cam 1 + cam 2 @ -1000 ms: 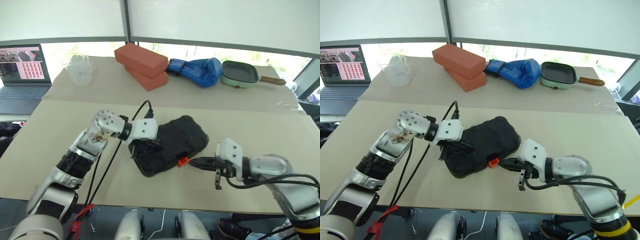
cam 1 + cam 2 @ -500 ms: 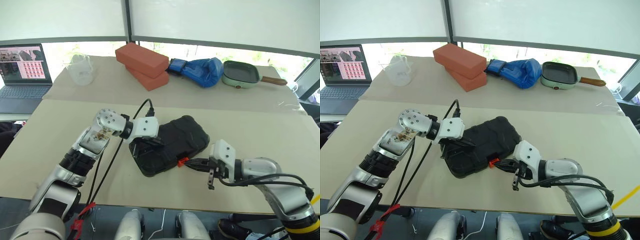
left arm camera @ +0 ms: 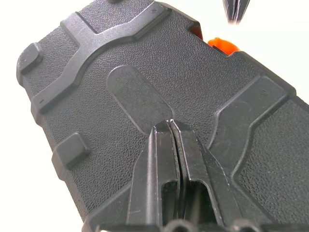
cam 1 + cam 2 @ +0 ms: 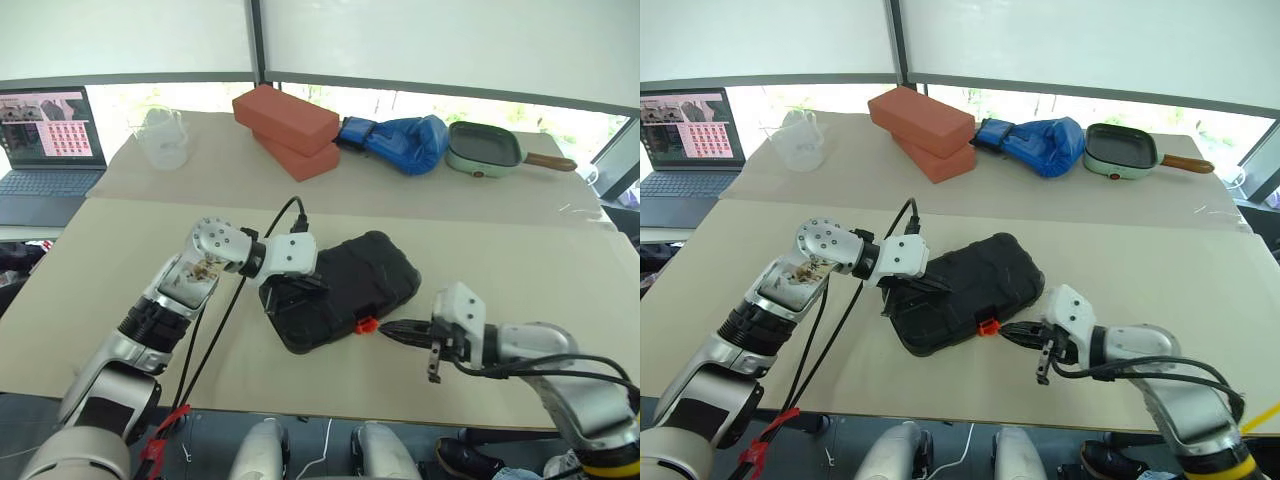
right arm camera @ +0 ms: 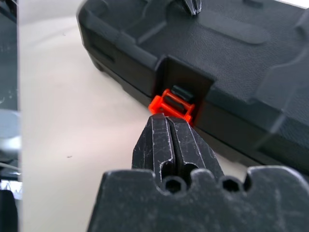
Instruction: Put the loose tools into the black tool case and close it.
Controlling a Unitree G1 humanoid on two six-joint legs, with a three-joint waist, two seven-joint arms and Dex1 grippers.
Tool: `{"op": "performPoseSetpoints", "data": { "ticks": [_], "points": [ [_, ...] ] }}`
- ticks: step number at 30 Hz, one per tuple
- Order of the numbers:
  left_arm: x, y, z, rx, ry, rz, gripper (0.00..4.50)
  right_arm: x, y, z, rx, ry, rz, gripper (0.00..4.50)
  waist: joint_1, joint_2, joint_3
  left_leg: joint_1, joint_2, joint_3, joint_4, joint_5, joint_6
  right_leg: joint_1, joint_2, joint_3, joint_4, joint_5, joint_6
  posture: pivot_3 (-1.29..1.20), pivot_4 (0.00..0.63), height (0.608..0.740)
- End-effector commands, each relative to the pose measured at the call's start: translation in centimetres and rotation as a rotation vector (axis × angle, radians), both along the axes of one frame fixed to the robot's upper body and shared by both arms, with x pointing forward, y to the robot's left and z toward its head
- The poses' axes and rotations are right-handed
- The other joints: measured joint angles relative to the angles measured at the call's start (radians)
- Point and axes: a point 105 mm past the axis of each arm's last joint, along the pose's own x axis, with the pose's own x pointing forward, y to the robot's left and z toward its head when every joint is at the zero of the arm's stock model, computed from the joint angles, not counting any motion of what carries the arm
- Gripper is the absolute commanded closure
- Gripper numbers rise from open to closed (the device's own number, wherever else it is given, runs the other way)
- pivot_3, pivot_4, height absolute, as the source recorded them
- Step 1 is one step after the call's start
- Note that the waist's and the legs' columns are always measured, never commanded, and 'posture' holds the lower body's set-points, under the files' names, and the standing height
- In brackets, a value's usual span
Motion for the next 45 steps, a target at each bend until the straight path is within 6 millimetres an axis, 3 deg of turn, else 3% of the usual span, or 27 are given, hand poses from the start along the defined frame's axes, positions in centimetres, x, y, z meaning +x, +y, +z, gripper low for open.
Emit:
{"op": "performPoseSetpoints", "data": {
  "ticks": [1, 6, 11, 16, 20, 25, 37, 45],
  "points": [
    [0.0, 0.8, -1.5, 0.056, 0.032, 0.029, 4.41, -0.7, -0.1, -1.0, -0.021, 0.025, -0.004, 4.50, 0.000, 0.000, 0.000, 0.000, 0.000, 0.000, 0.000, 0.000, 0.000, 0.000, 0.000, 0.000, 0.000, 0.000, 0.000, 0.00, 0.150, 0.738],
    [0.1, 0.3, -1.5, 0.059, 0.025, 0.013, 4.41, 0.6, 1.2, -3.6, -0.026, 0.051, -0.051, 4.50, -0.003, 0.000, 0.000, 0.001, 0.000, 0.000, 0.000, 0.000, 0.000, 0.000, 0.000, 0.000, 0.000, 0.000, 0.000, 0.00, 0.150, 0.738],
    [0.2, -0.1, -1.2, 0.057, 0.020, 0.000, 4.41, 2.0, 2.4, -4.6, -0.018, 0.032, -0.075, 4.50, 0.000, 0.000, 0.000, 0.000, -0.001, 0.000, 0.000, 0.000, 0.000, 0.000, -0.001, 0.000, 0.000, 0.000, 0.001, 0.00, 0.150, 0.738],
    [0.2, -0.2, -1.2, 0.058, 0.019, -0.006, 4.41, 3.8, 2.8, -3.2, 0.052, -0.064, -0.137, 4.50, -0.001, 0.000, 0.000, 0.000, -0.001, 0.000, 0.000, 0.000, 0.000, 0.000, 0.000, 0.000, 0.000, 0.000, 0.001, 0.00, 0.150, 0.738],
    [0.0, -0.4, -1.8, 0.064, 0.027, -0.014, 4.41, 3.1, 3.2, -0.6, 0.154, -0.128, -0.122, 4.50, -0.002, 0.000, 0.000, 0.000, -0.001, 0.000, 0.000, 0.000, 0.000, 0.000, 0.000, 0.000, 0.000, 0.000, 0.000, 0.00, 0.150, 0.738],
    [0.0, -0.6, -2.2, 0.062, 0.035, -0.016, 4.41, 2.7, 3.3, 0.9, 0.198, -0.166, -0.130, 4.50, -0.004, 0.000, 0.000, -0.001, 0.000, 0.000, 0.000, 0.000, 0.000, -0.001, 0.000, 0.000, 0.000, 0.000, 0.000, 0.00, 0.150, 0.738],
    [0.0, -1.0, -2.6, 0.067, 0.031, -0.034, 4.41, 2.0, 2.3, -0.6, 0.139, -0.144, -0.143, 4.50, -0.015, 0.000, 0.000, 0.000, 0.000, 0.000, 0.000, 0.000, 0.000, -0.001, 0.001, 0.000, 0.000, 0.000, -0.001, 0.00, 0.150, 0.738],
    [0.2, -0.9, -2.7, 0.065, 0.031, -0.028, 4.41, 2.9, 2.9, -0.7, 0.150, -0.146, -0.149, 4.50, -0.014, 0.000, 0.000, 0.000, 0.000, 0.000, -0.001, 0.000, 0.000, -0.001, 0.001, 0.000, 0.000, 0.000, 0.000, 0.00, 0.150, 0.738]
  ]
}}
